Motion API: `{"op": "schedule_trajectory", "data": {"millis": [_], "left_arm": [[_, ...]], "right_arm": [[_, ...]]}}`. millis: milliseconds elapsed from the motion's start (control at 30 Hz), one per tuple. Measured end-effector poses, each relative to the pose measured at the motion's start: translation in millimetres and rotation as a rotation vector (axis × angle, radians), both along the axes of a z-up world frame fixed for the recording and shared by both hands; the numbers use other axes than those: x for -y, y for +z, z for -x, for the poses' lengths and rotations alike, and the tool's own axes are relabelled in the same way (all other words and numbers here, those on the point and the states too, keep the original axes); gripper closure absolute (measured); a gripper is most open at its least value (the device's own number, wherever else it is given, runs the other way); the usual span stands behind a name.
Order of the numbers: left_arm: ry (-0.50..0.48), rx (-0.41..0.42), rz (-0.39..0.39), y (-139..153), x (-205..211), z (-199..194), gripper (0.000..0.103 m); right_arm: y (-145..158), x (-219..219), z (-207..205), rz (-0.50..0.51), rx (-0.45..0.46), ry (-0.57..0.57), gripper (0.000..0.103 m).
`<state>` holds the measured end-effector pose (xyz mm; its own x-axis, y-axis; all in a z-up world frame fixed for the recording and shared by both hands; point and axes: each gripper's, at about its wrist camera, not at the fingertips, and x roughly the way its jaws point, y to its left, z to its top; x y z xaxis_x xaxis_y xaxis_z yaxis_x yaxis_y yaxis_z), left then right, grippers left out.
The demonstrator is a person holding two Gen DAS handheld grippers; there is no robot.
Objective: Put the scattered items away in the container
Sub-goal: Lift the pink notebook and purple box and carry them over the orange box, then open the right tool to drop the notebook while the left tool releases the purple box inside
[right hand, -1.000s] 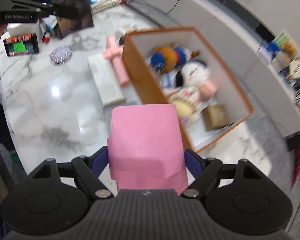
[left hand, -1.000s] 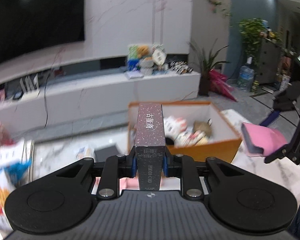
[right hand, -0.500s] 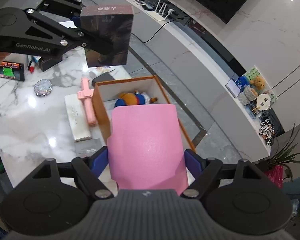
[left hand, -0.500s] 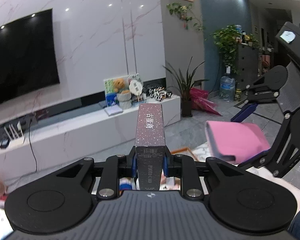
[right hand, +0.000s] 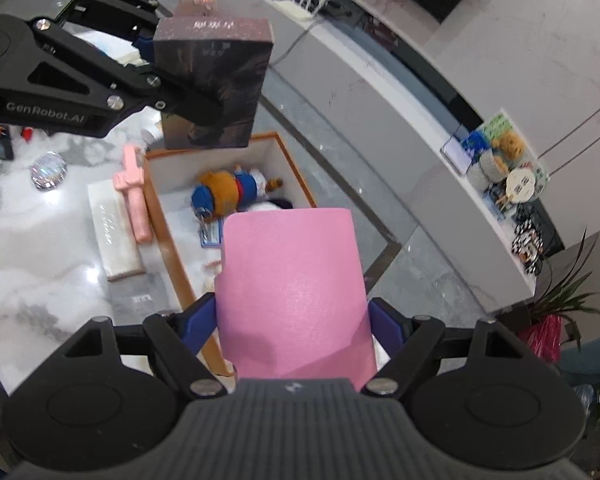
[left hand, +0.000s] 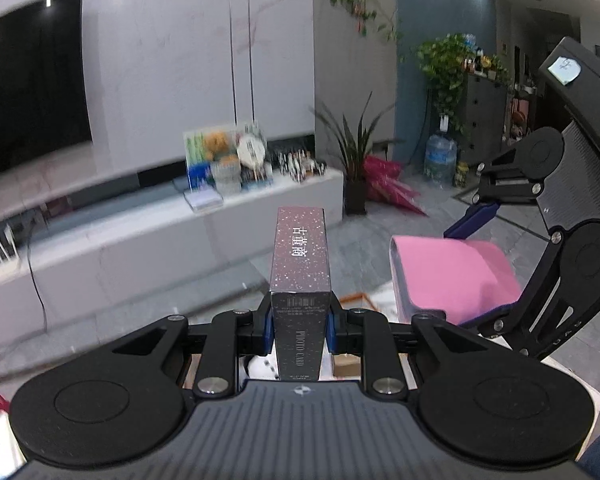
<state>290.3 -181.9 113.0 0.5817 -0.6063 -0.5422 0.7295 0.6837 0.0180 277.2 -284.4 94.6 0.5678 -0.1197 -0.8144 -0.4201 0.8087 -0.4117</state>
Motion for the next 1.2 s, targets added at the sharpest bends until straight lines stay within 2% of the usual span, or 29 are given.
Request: {"op": "schedule_trajectory", "data": {"millis": [167, 533, 633, 733, 900, 1067, 1200], "left_arm": [[0.009, -0.093, -0.028, -38.7, 9.3, -31.3, 0.076], [0.019, -0.202, -0.081, -103.1, 15.0, -73.5, 0.076], [0.024, -0.225, -0.088, -114.6, 11.2, -80.3, 0.076], [0.029, -0.245, -0.081, -123.7, 4.3, -82.9, 0.076], [0.043, -0.268, -0.066, -130.0, -9.4, -87.6, 0.076], [0.054, -0.275, -0.066, -129.2, -18.4, -91.8, 0.076], [0.065, -0.285, -0.059, -131.6, -25.2, -95.3, 0.076]], "right_arm": [[-40.4, 7.6, -32.5, 0.036, -0.084, -0.028, 0.021], [-121.6, -1.1, -88.5, 0.203, -0.232, -0.020, 0.021], [-141.1, -7.9, -96.7, 0.266, -0.261, 0.000, 0.021], [-157.4, -13.9, -104.2, 0.349, -0.251, 0.002, 0.021], [-187.6, -26.3, -115.2, 0.484, -0.275, 0.028, 0.021], [-205.4, -28.0, -125.4, 0.494, -0.332, 0.015, 0.022], [-210.1, -17.7, -135.9, 0.402, -0.380, -0.032, 0.022]]}}
